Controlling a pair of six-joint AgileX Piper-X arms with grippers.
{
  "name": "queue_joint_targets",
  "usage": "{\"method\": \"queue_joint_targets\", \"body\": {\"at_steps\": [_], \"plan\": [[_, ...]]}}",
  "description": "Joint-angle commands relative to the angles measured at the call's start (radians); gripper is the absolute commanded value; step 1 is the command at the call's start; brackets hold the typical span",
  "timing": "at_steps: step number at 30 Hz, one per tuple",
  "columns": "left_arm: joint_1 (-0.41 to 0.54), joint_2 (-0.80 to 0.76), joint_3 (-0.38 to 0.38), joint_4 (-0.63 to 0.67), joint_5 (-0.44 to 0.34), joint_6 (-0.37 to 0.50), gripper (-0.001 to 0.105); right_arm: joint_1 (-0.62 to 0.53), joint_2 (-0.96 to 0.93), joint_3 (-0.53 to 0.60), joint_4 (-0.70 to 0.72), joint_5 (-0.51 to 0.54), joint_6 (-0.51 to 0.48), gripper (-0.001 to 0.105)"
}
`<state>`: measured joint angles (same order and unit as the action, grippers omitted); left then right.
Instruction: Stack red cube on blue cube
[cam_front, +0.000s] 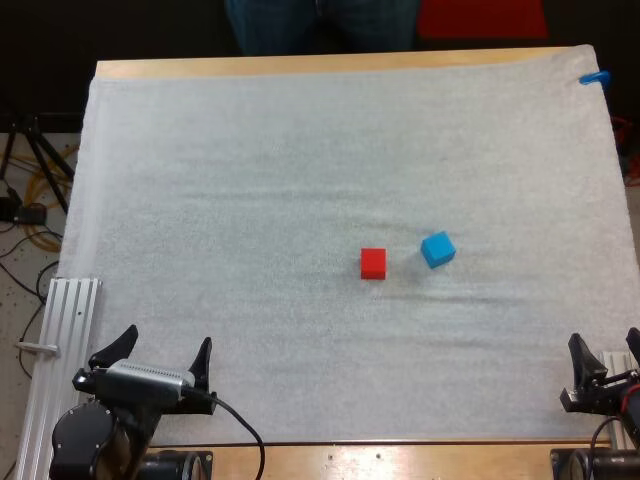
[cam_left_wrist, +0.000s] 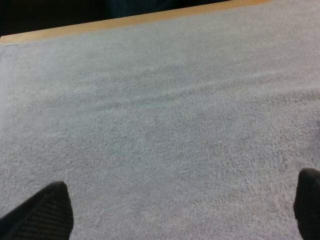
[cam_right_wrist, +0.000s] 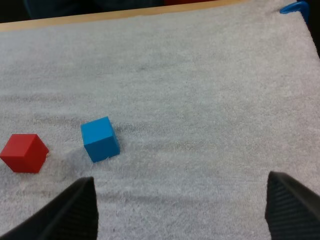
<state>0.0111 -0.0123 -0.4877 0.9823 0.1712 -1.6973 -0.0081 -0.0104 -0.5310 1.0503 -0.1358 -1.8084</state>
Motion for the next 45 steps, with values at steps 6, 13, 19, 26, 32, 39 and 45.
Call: {"method": "queue_joint_targets", "body": {"at_steps": [6, 13, 19, 26, 32, 39, 45], "plan": [[-0.002, -0.133, -0.005, -0.008, 0.006, -0.002, 0.087, 0.002, -0.004, -0.002, -0.007, -0.002, 0.0, 0.067], [-0.002, -0.127, -0.014, -0.01, 0.069, 0.008, 0.087, 0.002, -0.004, -0.002, -0.007, -0.01, 0.0, 0.067], [-0.002, 0.011, -0.103, -0.008, 0.184, 0.036, 0.087, 0.002, -0.004, -0.006, 0.002, -0.026, 0.0, 0.067], [-0.101, 0.238, -0.238, -0.008, 0.233, 0.102, 0.087, 0.002, -0.001, -0.047, 0.041, -0.038, -0.016, 0.067], [-0.235, 0.395, -0.334, 0.059, 0.236, 0.148, 0.087, 0.002, 0.051, -0.098, 0.081, -0.093, -0.033, 0.067], [-0.304, 0.452, -0.342, 0.068, 0.246, 0.161, 0.087, 0.002, 0.147, -0.157, 0.091, -0.18, -0.056, 0.067], [-0.304, 0.452, -0.342, 0.068, 0.246, 0.161, 0.087, 0.002, 0.286, -0.229, 0.091, -0.297, -0.094, 0.067]]}}
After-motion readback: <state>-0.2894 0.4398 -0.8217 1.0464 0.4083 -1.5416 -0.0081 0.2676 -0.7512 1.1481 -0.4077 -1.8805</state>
